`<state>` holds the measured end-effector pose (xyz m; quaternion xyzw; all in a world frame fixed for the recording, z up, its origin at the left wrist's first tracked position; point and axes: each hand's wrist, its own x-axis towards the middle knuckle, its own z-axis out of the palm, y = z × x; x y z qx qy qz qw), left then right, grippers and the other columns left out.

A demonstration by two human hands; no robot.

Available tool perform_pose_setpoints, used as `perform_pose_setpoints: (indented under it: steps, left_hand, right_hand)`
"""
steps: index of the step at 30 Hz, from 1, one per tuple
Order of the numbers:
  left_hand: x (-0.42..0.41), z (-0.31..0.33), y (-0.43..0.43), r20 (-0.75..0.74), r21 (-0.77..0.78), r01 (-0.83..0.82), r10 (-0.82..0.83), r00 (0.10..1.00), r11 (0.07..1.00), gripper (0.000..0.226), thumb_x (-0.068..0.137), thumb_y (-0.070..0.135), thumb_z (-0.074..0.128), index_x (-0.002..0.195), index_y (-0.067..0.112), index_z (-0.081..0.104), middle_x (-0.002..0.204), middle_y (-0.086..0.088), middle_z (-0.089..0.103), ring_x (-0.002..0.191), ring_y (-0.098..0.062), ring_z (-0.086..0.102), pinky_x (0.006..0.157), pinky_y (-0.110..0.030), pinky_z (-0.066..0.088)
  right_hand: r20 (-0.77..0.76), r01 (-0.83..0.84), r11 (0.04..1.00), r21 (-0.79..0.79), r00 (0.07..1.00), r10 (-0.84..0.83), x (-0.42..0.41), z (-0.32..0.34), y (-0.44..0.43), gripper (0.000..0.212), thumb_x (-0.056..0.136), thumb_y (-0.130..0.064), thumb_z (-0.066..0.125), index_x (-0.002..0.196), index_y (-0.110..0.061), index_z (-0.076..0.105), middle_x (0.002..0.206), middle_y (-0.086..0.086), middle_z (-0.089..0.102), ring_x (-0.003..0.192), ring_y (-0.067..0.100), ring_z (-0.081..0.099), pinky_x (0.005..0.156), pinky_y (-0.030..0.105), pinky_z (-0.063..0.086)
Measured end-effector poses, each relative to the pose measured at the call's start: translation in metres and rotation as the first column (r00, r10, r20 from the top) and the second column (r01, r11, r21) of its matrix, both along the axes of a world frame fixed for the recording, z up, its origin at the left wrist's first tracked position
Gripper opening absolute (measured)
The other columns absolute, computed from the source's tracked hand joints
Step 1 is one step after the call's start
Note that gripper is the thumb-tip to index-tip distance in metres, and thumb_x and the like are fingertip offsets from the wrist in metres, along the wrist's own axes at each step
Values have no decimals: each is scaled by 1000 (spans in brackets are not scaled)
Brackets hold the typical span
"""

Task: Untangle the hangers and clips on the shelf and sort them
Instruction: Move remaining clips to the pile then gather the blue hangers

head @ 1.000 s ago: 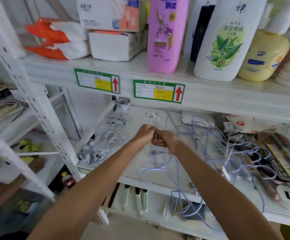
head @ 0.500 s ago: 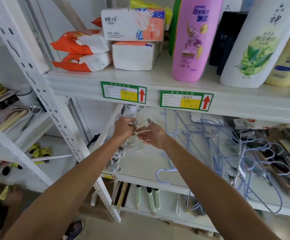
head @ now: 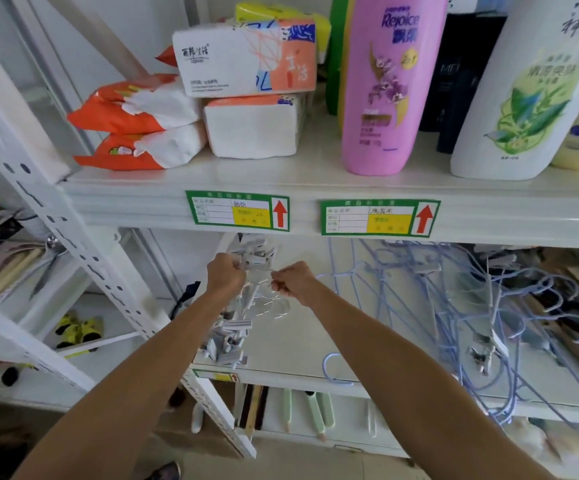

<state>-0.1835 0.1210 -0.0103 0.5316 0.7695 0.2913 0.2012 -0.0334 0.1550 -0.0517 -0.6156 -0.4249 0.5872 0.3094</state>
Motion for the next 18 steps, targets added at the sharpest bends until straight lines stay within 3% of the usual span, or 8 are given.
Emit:
perform_pose_setpoints:
  steps: [3, 6, 9, 12, 15, 18]
  left_hand:
    - [-7, -8, 3, -24, -65, 13, -15, 1000, 998, 12, 83, 4, 67, 72, 0, 64, 77, -17, 67, 78, -31, 66, 59, -31, 47]
    - [-13, -18, 5, -98, -124, 18, -30, 995, 992, 8, 81, 7, 67, 80, 0, 63, 80, -16, 66, 79, -32, 67, 61, -34, 53]
    - [-13, -22, 3, -146, -159, 43, -67, 987, 986, 5, 80, 5, 66, 84, 2, 66, 82, -13, 66, 79, -32, 66, 64, -34, 53]
    - [-10, -24, 3, -144, -172, 72, -97, 985, 983, 9, 80, 1, 65, 87, 2, 70, 84, -15, 70, 79, -32, 68, 68, -37, 58]
    - [-3, -21, 1, -138, -196, 78, -107, 985, 977, 6, 79, 4, 63, 84, 0, 62, 81, -12, 66, 77, -30, 64, 62, -35, 53]
    - [5, -18, -4, -147, -192, 95, -124, 981, 977, 7, 85, 9, 61, 86, 5, 55, 78, -8, 57, 77, -30, 57, 65, -33, 46]
  right_hand:
    - [39, 54, 998, -10, 998, -54, -5, -11, 2, 22, 86, -8, 72, 67, -10, 60, 66, 12, 68, 64, 23, 66, 78, 38, 58]
    - [43, 77, 996, -47, 996, -75, -7, -17, 2, 13, 86, -3, 69, 76, -6, 61, 71, 11, 67, 63, 22, 68, 64, 30, 61]
    - [180, 56, 997, -45, 983, -47, -9, -27, 7, 5, 79, -3, 66, 74, -6, 66, 56, 7, 67, 66, 25, 73, 73, 44, 62]
    - [284, -1, 1000, -17, 959, 6, -6, -26, 2, 14, 80, -9, 61, 91, -5, 68, 63, 7, 72, 60, 19, 72, 65, 33, 62]
    - [309, -35, 999, 6, 950, 32, 0, -9, -12, 22, 80, -6, 57, 100, -3, 65, 70, 9, 74, 68, 22, 75, 73, 39, 62]
    - [314, -43, 999, 9, 949, 38, 8, -2, -21, 19, 85, -7, 57, 103, -2, 63, 69, 7, 73, 67, 20, 72, 78, 33, 61]
